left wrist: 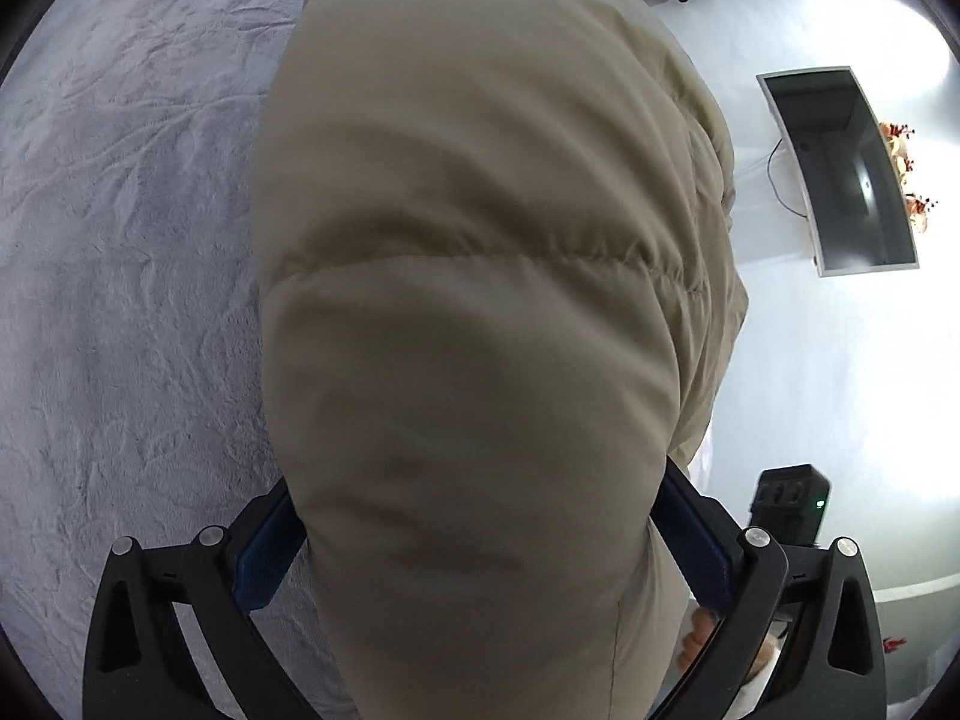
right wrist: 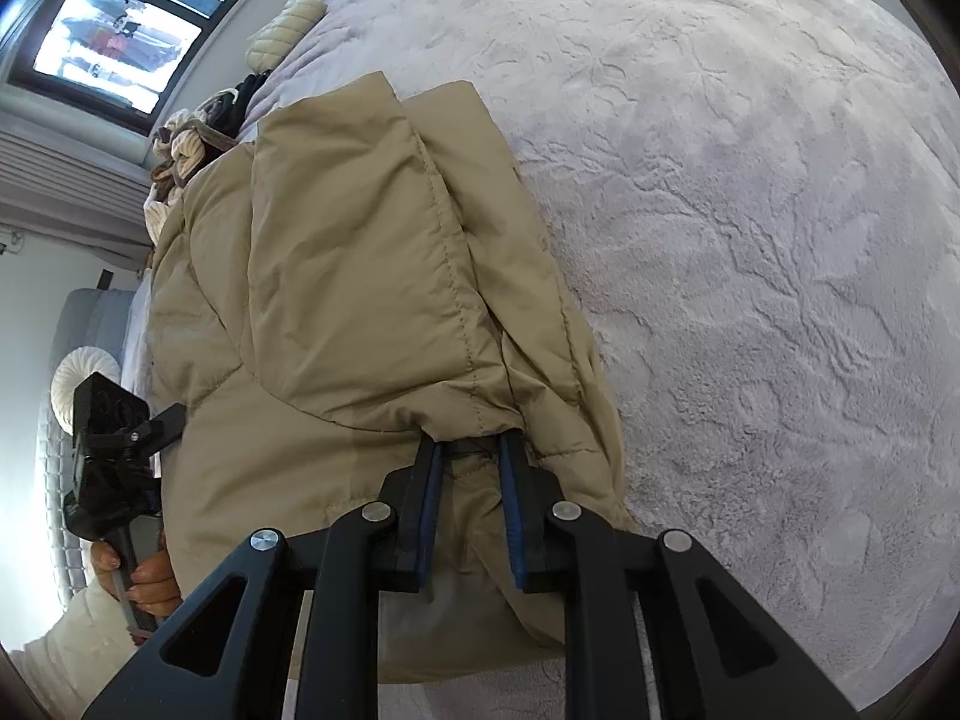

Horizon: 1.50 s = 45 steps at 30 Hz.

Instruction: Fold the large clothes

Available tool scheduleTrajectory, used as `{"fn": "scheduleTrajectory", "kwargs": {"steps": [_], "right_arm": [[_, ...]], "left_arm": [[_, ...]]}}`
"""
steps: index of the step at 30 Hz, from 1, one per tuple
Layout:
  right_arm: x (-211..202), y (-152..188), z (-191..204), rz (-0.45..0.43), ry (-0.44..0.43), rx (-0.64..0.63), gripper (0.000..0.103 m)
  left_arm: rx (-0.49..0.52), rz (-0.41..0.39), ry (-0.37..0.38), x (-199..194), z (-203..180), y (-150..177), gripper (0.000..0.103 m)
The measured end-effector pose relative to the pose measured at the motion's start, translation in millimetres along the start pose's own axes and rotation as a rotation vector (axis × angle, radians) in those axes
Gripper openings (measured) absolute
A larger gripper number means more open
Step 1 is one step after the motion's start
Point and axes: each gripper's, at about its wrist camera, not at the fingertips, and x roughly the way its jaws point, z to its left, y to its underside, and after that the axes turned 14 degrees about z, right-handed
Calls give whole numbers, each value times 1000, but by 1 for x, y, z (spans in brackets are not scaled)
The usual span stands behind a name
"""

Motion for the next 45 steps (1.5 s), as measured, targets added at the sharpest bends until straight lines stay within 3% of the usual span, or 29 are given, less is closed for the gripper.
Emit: {"fn": "scheduleTrajectory", "kwargs": {"steps": [3, 4, 5, 7, 9, 12, 13, 17, 22, 27, 32, 36, 40, 42, 44, 45], "right_arm": [[-13, -7, 10, 9, 21, -27, 25], [-23, -9, 14, -11, 16, -57, 35], [-32, -12, 17, -32, 11, -81, 49], [-46, -22, 20, -65, 8, -111, 91], [-52, -37, 21, -65, 17, -131, 92], [-40, -62, 19, 16, -8, -150, 94], [-33, -68, 19, 43, -18, -155, 103], [-12, -92, 23, 121, -32, -203, 103], [16, -112, 25, 219, 25, -256, 103], [42, -126, 11, 326, -124, -239, 103], [72, -135, 8, 414, -326, -239, 103], [91, -140, 16, 448, -364, -254, 103], [91, -137, 15, 448, -365, -229, 103], [89, -133, 11, 452, -375, -203, 100], [88, -130, 7, 456, -404, -163, 82], [87, -128, 4, 453, -414, -150, 79]], "left_arm": [[-9, -7, -7, 1, -1, 0, 103], [-13, -7, -6, 4, -4, -2, 103], [-14, -7, -8, 5, -5, -2, 103], [-14, -10, -14, 0, -6, -4, 103], [-16, -11, -20, 1, -7, -7, 103], [-18, -10, -22, 2, -7, -10, 103], [-17, -9, -22, 3, -10, -10, 103], [-15, -8, -19, 1, -10, -6, 103], [-17, -10, -21, 1, -8, -3, 103], [-14, -11, -24, 2, -7, -4, 103], [-5, -11, -20, 7, -8, -7, 103], [-21, -19, -15, 11, -8, -7, 103], [-16, -34, -73, 14, -22, -4, 103], [-9, -51, -117, 14, -32, -2, 102], [-10, -70, -150, 13, -41, 0, 98], [-8, -78, -167, 12, -45, 0, 96]]}}
